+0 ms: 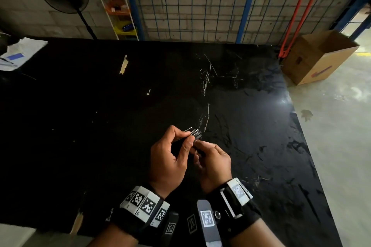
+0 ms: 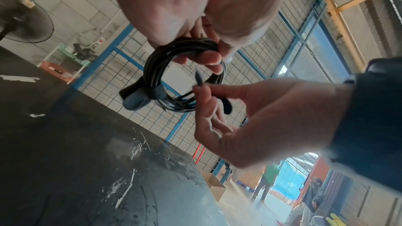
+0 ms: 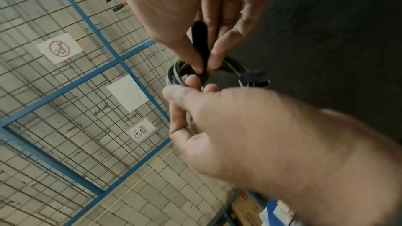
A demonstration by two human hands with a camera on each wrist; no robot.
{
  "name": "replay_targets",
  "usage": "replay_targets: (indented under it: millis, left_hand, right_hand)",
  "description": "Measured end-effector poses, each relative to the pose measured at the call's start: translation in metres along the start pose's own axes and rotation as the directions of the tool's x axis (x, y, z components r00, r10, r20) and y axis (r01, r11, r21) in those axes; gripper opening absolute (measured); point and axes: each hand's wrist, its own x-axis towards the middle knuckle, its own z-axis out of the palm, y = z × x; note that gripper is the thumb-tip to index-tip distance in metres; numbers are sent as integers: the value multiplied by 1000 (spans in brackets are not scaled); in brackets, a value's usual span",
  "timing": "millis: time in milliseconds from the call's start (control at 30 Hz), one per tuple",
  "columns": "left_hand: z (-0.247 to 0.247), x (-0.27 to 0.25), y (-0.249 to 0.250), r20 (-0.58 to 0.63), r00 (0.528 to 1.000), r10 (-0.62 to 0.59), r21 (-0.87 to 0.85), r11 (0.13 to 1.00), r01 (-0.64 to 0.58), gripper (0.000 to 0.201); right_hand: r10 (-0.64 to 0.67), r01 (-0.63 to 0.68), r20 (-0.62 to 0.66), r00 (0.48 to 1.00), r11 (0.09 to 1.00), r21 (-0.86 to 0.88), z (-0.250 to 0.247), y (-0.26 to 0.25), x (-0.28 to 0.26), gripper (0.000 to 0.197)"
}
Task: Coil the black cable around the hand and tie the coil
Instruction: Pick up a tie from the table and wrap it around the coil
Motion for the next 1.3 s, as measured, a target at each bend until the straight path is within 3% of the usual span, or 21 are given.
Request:
replay_targets:
  millis: [267,533,667,766,900,1000,1133,1300]
  left_hand:
    - [-3,-3,0,17,999,-34,-78,996,36,12]
    - [0,-8,5,34,988,-150,-257,954,154,27]
    - [0,-7,5,59,986,-154,-239,957,164,16]
    - [-2,-3,8,30,990,-138,-241,960,141,11]
    - [-4,-1,6,16,991,-132,-212,968,132,10]
    - [-4,-2,4,30,991,-133,-192,972,136,10]
    - [-3,-2,4,55,988,-144,-184,971,152,10]
    - [1,-1,5,106,980,-167,-230,955,188,10]
  right_hand:
    - [74,-96,194,978,990,103,1,0,-13,16]
    - [94,-133,218,971,975,175,-2,0,-22,18]
    - [70,-123,249,966,971,204,-5,-4,-27,15]
    - [-10,-30,247,969,987,155,-9,-10,-31,17]
    - [-237,262,276,931,963,-55,-18,-14,-34,11]
    - [-405,496,335,851,829,-256,-27,-18,-36,14]
    - [-537,700,450,714,554,-450,-35,-21,-33,26]
    - [-685,845,590,428,73,-529,-42,-27,-33,27]
